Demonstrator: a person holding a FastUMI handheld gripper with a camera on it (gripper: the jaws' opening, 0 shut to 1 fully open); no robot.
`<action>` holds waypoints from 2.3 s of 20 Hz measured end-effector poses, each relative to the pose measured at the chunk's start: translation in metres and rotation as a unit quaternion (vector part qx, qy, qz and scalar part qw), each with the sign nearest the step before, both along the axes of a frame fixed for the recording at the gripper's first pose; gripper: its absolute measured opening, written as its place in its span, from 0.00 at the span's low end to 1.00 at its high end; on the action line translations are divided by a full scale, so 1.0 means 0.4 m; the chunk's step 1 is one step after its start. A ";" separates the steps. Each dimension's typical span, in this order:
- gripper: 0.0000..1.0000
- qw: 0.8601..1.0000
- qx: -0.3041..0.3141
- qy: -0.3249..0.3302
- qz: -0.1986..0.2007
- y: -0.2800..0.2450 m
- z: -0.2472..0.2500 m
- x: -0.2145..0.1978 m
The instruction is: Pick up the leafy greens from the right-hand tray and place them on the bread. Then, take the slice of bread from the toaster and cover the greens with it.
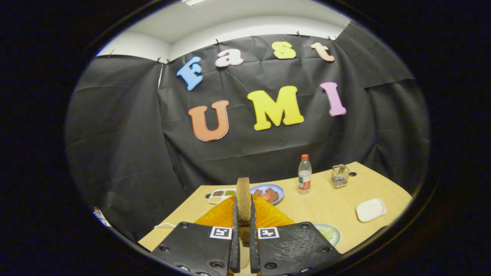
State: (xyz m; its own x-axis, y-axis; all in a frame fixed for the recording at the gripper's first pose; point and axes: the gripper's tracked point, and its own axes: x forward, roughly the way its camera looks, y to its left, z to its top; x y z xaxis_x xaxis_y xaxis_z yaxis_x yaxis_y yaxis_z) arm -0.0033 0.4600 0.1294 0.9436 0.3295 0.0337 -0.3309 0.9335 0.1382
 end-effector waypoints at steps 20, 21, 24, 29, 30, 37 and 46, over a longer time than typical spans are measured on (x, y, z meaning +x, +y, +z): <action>0.10 0.991 0.011 0.124 -0.044 -0.182 -0.347 0.170; 0.10 0.990 0.017 0.132 -0.041 -0.181 -0.357 0.173; 0.10 0.989 0.027 0.140 -0.036 -0.178 -0.368 0.169; 0.10 0.988 0.032 0.145 -0.030 -0.170 -0.385 0.157; 0.10 0.988 0.031 0.146 -0.030 -0.172 -0.388 0.158; 0.18 0.987 0.008 0.150 -0.049 -0.207 -0.399 0.157; 0.63 0.985 -0.027 0.151 -0.075 -0.258 -0.406 0.165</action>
State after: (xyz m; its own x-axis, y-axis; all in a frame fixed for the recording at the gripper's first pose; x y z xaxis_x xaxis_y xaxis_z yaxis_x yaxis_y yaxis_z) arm 0.0627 0.3568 -0.0330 0.9459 0.1801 -0.2699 -0.1407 0.9772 0.1591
